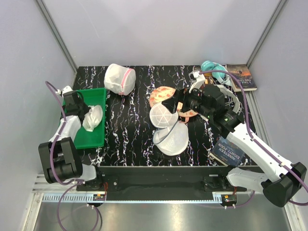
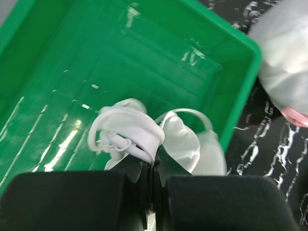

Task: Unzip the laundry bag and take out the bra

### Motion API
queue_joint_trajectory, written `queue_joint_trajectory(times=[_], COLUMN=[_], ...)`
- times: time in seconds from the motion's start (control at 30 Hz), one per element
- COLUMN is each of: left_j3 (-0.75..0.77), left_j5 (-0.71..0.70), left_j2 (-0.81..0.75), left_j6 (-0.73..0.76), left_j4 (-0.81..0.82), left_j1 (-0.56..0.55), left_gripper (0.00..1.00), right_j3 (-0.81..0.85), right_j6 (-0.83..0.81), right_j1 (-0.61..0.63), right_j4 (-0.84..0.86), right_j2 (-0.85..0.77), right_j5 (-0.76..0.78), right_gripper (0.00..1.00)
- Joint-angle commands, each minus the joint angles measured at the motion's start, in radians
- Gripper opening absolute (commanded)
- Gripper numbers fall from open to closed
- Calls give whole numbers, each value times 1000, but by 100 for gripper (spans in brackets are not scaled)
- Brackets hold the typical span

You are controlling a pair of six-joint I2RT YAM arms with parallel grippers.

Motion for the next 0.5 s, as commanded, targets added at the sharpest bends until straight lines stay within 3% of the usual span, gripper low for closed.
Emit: queue_joint_trajectory(times=[0.0, 0.1, 0.13, 0.2, 0.23, 0.33, 0.37, 0.47], left_j3=[-13, -9, 5, 11, 10, 13, 17, 20], left_j5=[-38, -16, -13, -16, -22, -48, -58, -65], left_j2=[-34, -10, -2, 3, -3, -35, -48, -97], left_j6=[-23, -18, -12, -6, -7, -18, -24, -47], left_j4=[74, 74, 66, 46, 48, 45, 40, 42], left_j1=[36, 37, 39, 39, 37, 37, 39, 33], left_gripper=[3, 9, 25, 46, 66, 95, 99, 99], right_j3=[-13, -15, -15, -16, -13, 7, 13, 33], right_j6=[-18, -17, -17, -15, -18, -23, -26, -36], right_j1=[-9, -8, -9, -9, -11, -13, -14, -14], right_j4=[-5, -5, -6, -11, -22, -81, -101, -183], right_j2=[-26, -20, -17, -9, -6, -2, -5, -35], right_j5=[32, 32, 30, 32, 33, 53, 61, 95], right_gripper=[96, 96, 96, 96, 96, 96, 96, 96])
